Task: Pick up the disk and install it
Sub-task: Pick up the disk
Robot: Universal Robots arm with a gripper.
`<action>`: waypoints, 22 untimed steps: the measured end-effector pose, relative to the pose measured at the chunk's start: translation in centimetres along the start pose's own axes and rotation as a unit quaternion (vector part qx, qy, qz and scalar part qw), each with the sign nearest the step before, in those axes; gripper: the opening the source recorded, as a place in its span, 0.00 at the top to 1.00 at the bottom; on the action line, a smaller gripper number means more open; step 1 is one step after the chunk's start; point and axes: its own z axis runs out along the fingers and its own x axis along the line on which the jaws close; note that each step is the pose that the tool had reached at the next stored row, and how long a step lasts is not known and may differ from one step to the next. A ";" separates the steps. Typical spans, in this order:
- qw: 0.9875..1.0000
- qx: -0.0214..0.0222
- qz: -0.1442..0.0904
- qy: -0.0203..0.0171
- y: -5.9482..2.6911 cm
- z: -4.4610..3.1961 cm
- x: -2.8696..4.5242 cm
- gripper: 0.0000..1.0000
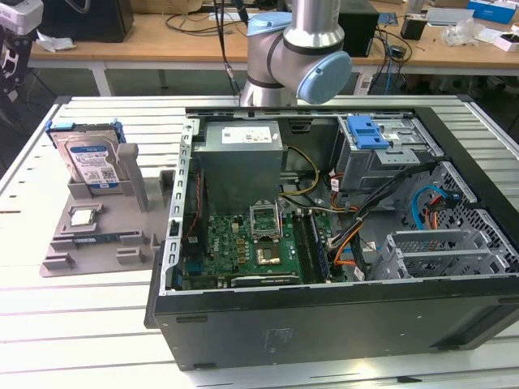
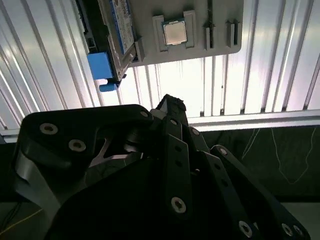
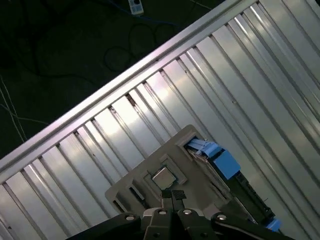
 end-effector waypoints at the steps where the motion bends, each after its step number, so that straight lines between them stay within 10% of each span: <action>1: 1.000 0.000 -0.012 0.001 -0.01 0.00 -0.01 0.89; 5: 0.999 -0.001 -0.053 0.002 -0.02 0.00 -0.02 0.89; 15: 0.990 -0.003 -0.139 0.006 -0.04 0.00 -0.03 0.89; 19: 0.985 -0.004 -0.170 0.007 -0.04 0.00 -0.04 0.89; 22: 0.978 -0.005 -0.206 0.009 -0.05 0.00 -0.06 0.89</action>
